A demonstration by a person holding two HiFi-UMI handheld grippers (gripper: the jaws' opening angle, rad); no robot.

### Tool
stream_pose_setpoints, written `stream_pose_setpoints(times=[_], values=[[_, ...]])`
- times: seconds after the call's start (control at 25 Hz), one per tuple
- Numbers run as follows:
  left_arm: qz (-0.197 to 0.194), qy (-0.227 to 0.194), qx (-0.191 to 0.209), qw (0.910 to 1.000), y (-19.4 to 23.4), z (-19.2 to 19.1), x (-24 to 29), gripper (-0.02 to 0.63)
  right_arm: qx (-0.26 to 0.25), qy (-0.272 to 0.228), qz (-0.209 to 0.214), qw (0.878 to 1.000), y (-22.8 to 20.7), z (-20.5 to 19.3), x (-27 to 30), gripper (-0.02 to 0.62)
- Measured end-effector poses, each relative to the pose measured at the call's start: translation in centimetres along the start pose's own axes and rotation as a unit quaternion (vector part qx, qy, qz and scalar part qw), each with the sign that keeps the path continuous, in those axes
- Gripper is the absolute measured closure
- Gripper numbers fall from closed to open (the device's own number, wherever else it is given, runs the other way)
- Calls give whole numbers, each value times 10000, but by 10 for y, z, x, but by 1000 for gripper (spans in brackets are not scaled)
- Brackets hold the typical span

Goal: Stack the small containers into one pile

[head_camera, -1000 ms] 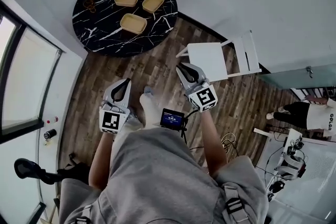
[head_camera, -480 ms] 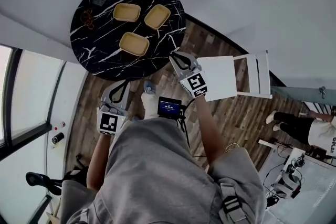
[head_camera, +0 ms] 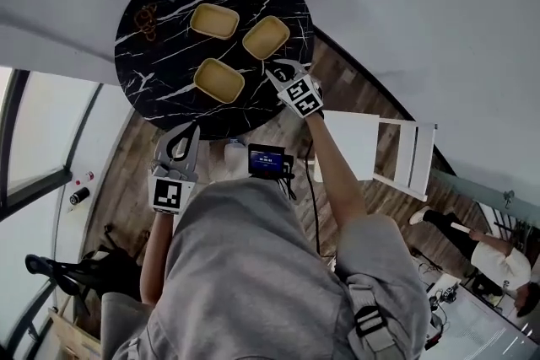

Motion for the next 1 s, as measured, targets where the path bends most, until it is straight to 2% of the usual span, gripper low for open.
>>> stream_pose_setpoints(times=[0.16,0.28,0.36,0.56,0.68,0.76,0.8,1.0], values=[[162,-19,-47,9999,13,-7,6,609,-84,613,235,9978,-8,-24,53,495],[314,97,-176,9993,31,-10,8,609,-109,966,319,9948,-9,-28,86,472],[372,152,-197,9990,38,-14,9,609,-141,1274,402,9909,-5,-34,102,454],[404,112,-163,9990,44,-15,12,609,-506,1772,498,9816,-5,-46,130,456],[393,162,-172,9989,47,-20,12,609,-645,1928,516,9778,-7,-49,141,462],[378,202,-195,9989,48,-24,12,609,-743,1993,481,9759,-7,-51,145,534],[371,214,-211,9989,48,-26,12,609,-781,1999,457,9756,-6,-52,144,542],[296,187,-220,9991,51,-25,18,609,-1207,1634,368,9785,-5,-30,119,565]])
Point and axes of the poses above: the fingertips, and each gripper's own axes: x forward along the fingers, y to its left, z out of its top, the point moved 2 cm from there along -x, backward along the fingers, and after that the axes turned 1 degree about -z, right-handed, at the moved point
